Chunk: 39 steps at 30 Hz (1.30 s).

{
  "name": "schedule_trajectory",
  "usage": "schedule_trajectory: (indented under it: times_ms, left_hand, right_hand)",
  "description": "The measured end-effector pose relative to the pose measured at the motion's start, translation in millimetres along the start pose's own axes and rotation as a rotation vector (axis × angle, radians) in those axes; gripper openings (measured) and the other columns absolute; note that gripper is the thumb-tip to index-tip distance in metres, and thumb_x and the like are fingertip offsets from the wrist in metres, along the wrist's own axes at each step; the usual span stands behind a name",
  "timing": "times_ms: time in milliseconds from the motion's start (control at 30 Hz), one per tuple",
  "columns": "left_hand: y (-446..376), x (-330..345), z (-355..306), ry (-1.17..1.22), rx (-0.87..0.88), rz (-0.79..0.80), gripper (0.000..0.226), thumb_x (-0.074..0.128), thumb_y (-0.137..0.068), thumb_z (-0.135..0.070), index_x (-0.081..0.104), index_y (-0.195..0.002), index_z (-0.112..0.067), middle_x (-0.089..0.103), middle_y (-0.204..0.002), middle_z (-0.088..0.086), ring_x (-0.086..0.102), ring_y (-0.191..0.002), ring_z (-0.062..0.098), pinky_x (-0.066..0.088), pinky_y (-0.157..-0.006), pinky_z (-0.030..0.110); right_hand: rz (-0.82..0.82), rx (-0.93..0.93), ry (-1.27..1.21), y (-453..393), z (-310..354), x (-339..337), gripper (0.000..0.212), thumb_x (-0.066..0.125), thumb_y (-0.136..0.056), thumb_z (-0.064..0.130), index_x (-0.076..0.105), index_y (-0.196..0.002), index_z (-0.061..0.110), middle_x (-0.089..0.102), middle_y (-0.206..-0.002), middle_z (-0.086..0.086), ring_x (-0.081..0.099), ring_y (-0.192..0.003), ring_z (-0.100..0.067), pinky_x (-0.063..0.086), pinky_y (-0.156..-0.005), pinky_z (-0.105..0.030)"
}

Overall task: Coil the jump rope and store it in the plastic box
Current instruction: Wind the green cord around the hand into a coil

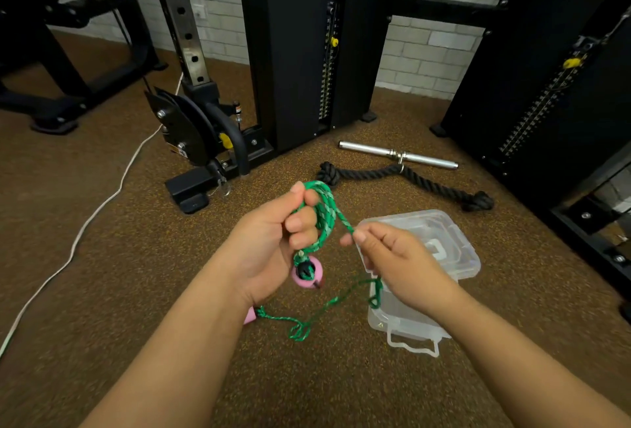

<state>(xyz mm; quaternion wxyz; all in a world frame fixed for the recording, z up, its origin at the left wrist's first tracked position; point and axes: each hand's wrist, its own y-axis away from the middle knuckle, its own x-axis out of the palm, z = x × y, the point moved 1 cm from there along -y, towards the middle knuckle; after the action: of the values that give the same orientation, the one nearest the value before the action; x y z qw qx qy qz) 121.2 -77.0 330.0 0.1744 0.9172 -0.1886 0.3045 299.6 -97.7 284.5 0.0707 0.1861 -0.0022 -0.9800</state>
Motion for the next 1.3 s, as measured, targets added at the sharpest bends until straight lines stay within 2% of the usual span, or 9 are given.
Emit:
schedule_trajectory:
  times_ms: [267, 400, 467, 567, 667, 767, 900, 1067, 1300]
  left_hand:
    - [-0.1, -1.2, 0.1, -0.104, 0.032, -0.135, 0.048, 0.026, -0.099, -0.041, 0.050, -0.129, -0.012, 0.075, -0.094, -0.002, 0.052, -0.064, 0.010, 0.040, -0.066, 0.028]
    - [-1.6, 0.3, 4.7, -0.422, -0.061, -0.142, 0.061, 0.009, -0.095, -0.058, 0.056, -0.117, -0.025, 0.072, -0.112, 0.004, 0.060, -0.083, 0.020, 0.041, -0.062, 0.029]
    - [1.3, 2.5, 8.3, -0.670, -0.117, -0.154, 0.069, 0.007, -0.091, -0.065, 0.067, -0.097, -0.033, 0.071, -0.110, 0.007, 0.061, -0.083, 0.021, 0.044, -0.062, 0.024]
    - [7.5, 0.3, 11.4, -0.931, -0.137, -0.112, 0.059, 0.010, -0.083, -0.076, 0.057, -0.094, -0.042, 0.063, -0.103, -0.014, 0.060, -0.084, 0.005, 0.046, -0.067, 0.019]
    - [6.3, -3.5, 11.8, -0.958, -0.177, 0.064, 0.077, 0.019, -0.079, -0.082, 0.068, -0.085, -0.023, 0.072, -0.090, 0.002, 0.067, -0.080, 0.028, 0.052, -0.080, 0.040]
    - [5.9, -1.1, 10.3, -0.887, -0.168, 0.122, 0.049, 0.044, -0.090, -0.055, 0.063, -0.082, -0.011, 0.067, -0.072, 0.003, 0.059, -0.063, 0.016, 0.046, -0.063, 0.033]
    - [2.8, -1.0, 15.2, -0.854, -0.105, 0.064, 0.022, 0.048, -0.096, -0.026, 0.050, -0.080, -0.012, 0.052, -0.056, -0.007, 0.048, -0.053, 0.010, 0.032, -0.064, 0.042]
    - [2.0, -3.0, 6.9, -0.915, -0.005, -0.093, 0.023, 0.042, -0.099, -0.020, 0.049, -0.077, -0.018, 0.040, -0.059, -0.001, 0.038, -0.038, 0.003, 0.032, -0.037, 0.014]
    - [-6.2, -12.7, 9.9, -0.963, 0.051, -0.182, 0.025, 0.042, -0.099, -0.027, 0.062, -0.088, -0.017, 0.039, -0.052, -0.008, 0.031, -0.036, 0.003, 0.027, -0.039, 0.020]
  right_hand:
    - [0.175, -0.175, 0.415, 14.9, 4.6, 25.3, 0.029, 0.044, -0.094, 0.041, 0.062, -0.078, 0.025, 0.048, -0.057, 0.015, 0.048, -0.061, 0.004, 0.035, -0.059, -0.019]
    - [0.208, -0.261, 0.408, 18.4, 20.1, 24.8, 0.028, 0.045, -0.092, 0.040, 0.062, -0.078, 0.023, 0.051, -0.060, 0.018, 0.050, -0.064, 0.002, 0.035, -0.059, -0.020]
    - [0.229, -0.237, 0.292, 19.5, 28.9, 20.9, 0.022, 0.046, -0.091, 0.030, 0.063, -0.077, 0.026, 0.054, -0.063, 0.022, 0.050, -0.063, 0.003, 0.032, -0.058, -0.014]
    - [0.217, -0.148, 0.016, 16.3, 41.6, 9.8, 0.022, 0.045, -0.088, 0.024, 0.061, -0.074, 0.027, 0.057, -0.070, 0.006, 0.048, -0.061, 0.000, 0.037, -0.058, -0.016]
    - [0.110, -0.051, -0.151, 9.5, 44.9, -7.1, 0.026, 0.045, -0.088, 0.031, 0.059, -0.067, 0.023, 0.053, -0.059, 0.006, 0.045, -0.054, -0.004, 0.038, -0.054, -0.017]
    - [0.035, 0.070, -0.131, 3.9, 39.7, -13.6, 0.038, 0.047, -0.094, 0.039, 0.056, -0.062, 0.023, 0.042, -0.060, 0.000, 0.037, -0.050, -0.006, 0.032, -0.056, -0.025]
    - [0.077, 0.246, -0.192, 3.3, 35.9, -11.5, 0.039, 0.045, -0.094, 0.042, 0.058, -0.066, 0.018, 0.039, -0.046, 0.015, 0.036, -0.043, -0.002, 0.034, -0.056, -0.026]
    - [0.206, 0.255, -0.162, 4.3, 35.8, -26.6, 0.043, 0.043, -0.093, 0.041, 0.075, -0.089, 0.013, 0.038, -0.053, 0.007, 0.037, -0.047, -0.007, 0.040, -0.058, -0.022]
    - [0.239, 0.182, -0.047, 5.5, 29.7, -35.4, 0.027, 0.061, -0.081, 0.035, 0.076, -0.082, 0.013, 0.063, -0.061, 0.002, 0.058, -0.060, -0.010, 0.050, -0.065, -0.022]
